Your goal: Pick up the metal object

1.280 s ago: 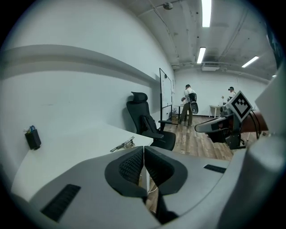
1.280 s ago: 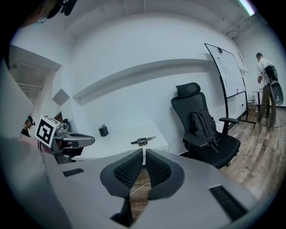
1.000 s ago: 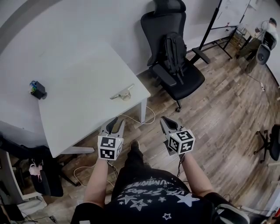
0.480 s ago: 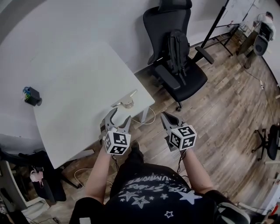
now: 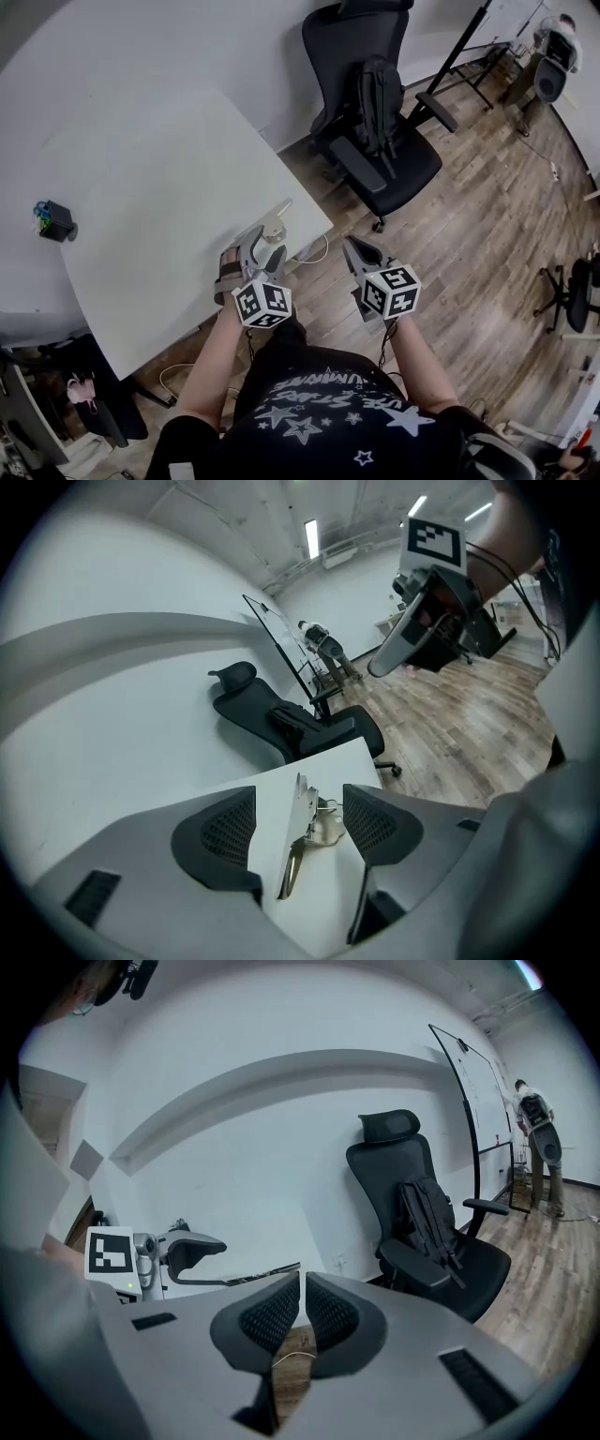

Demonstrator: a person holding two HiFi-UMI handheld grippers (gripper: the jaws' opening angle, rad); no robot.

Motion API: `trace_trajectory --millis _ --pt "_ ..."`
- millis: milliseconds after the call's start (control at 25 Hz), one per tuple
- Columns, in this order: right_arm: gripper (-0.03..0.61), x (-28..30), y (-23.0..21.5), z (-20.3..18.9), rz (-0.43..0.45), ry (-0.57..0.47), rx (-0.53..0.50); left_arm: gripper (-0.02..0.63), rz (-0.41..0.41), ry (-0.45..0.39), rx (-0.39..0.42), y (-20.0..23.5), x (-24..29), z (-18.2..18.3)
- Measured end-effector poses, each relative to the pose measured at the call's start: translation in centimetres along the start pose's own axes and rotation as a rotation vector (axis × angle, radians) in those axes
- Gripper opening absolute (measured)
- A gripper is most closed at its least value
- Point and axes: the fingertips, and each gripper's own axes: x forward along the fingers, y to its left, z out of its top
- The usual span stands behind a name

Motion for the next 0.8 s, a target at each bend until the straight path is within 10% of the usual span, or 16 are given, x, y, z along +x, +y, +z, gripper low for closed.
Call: trace_trajectory --millis 800 --pt "0.052 2.0 -2.8 -0.4 -0.066 0.026 0.048 0.21 -0.056 0.15 0.182 -1.4 6.1 -2.0"
